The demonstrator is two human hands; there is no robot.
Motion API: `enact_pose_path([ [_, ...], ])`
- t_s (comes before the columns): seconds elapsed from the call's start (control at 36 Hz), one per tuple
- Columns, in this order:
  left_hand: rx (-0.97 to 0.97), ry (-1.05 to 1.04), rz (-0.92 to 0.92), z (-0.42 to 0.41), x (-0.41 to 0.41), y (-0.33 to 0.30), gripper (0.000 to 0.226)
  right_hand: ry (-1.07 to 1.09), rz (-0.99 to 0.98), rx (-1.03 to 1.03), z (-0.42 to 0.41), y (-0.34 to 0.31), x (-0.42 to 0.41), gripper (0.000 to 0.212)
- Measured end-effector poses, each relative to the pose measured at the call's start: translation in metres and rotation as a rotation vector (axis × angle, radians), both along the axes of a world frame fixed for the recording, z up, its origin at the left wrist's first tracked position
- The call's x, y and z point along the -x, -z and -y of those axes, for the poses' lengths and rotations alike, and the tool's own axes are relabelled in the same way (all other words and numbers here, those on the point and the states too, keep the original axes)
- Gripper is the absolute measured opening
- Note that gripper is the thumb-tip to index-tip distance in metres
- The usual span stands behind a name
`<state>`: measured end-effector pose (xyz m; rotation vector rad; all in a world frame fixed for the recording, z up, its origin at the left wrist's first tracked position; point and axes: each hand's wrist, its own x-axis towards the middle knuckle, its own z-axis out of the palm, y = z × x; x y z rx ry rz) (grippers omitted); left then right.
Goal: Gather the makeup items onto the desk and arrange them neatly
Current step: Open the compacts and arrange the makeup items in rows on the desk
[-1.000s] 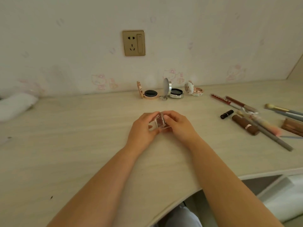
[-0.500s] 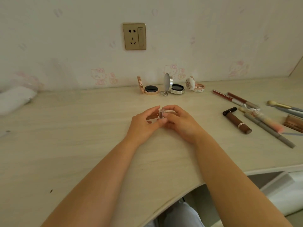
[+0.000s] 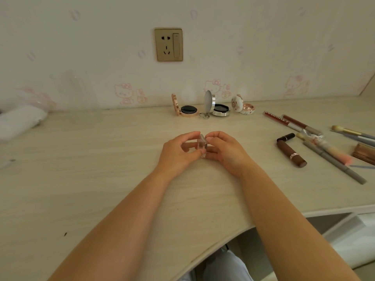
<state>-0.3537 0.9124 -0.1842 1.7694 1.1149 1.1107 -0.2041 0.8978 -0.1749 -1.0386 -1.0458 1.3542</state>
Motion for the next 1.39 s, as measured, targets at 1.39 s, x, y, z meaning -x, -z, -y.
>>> enact_pose_path([
  [1.39,-0.047,-0.087,0.206,-0.0012,0.0029,-0.0003,0.038,0.021,-0.061,0.038,-0.0079,0.0049,-0.0034,0.027],
])
